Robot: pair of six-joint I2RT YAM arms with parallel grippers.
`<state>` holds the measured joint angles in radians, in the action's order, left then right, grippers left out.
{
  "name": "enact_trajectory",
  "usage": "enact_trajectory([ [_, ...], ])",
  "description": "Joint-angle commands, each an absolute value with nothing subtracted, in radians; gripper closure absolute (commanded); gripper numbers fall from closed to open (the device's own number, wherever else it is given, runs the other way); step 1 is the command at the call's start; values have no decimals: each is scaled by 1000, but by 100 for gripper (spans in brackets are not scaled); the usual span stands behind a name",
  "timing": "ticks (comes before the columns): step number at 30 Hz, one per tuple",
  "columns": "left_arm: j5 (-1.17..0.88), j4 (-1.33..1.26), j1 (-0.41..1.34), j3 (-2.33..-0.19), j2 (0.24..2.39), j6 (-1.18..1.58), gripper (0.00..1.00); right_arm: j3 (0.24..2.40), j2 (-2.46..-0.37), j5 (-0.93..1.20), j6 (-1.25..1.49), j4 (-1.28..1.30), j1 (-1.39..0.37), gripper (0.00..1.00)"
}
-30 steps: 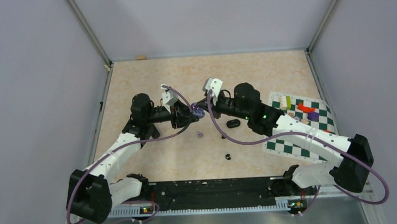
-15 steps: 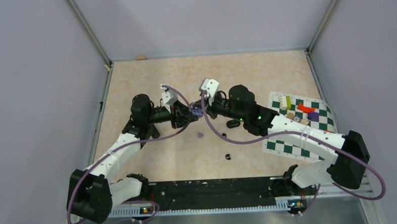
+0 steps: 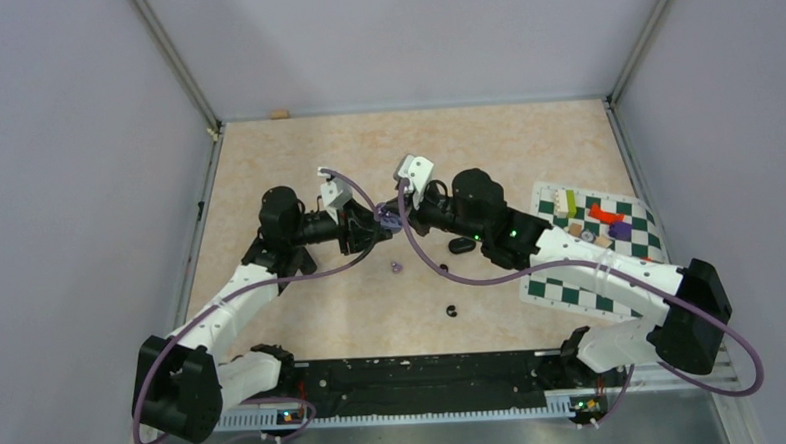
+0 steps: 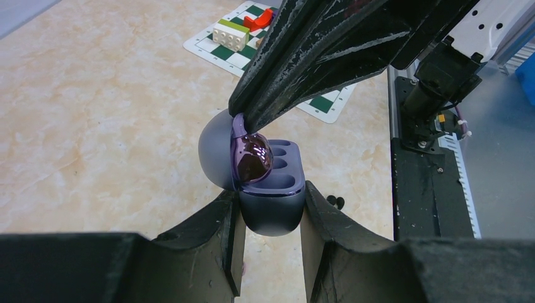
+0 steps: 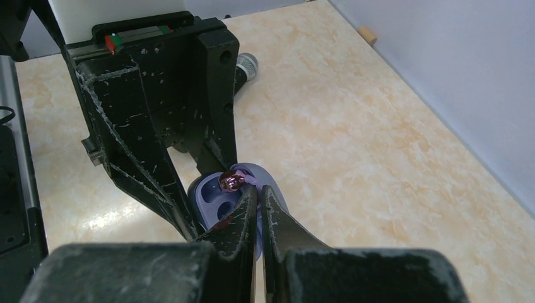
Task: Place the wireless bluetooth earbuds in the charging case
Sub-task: Place the earbud in the charging case.
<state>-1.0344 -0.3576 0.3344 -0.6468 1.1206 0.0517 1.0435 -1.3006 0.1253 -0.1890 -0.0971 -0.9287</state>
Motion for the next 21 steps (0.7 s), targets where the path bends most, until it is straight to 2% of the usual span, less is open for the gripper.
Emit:
enact_trajectory([
  [1, -1055, -424, 331, -656, 1089, 40, 100, 1094, -1292, 158, -145, -82, -950, 100],
  [8, -1068, -541, 305, -633, 1089, 135, 100, 1096, -1281, 182, -93, -80, -944, 100],
  [21, -1090, -576, 297, -622, 1089, 153, 100, 1072, -1281, 188, -38, -122, -928, 100],
])
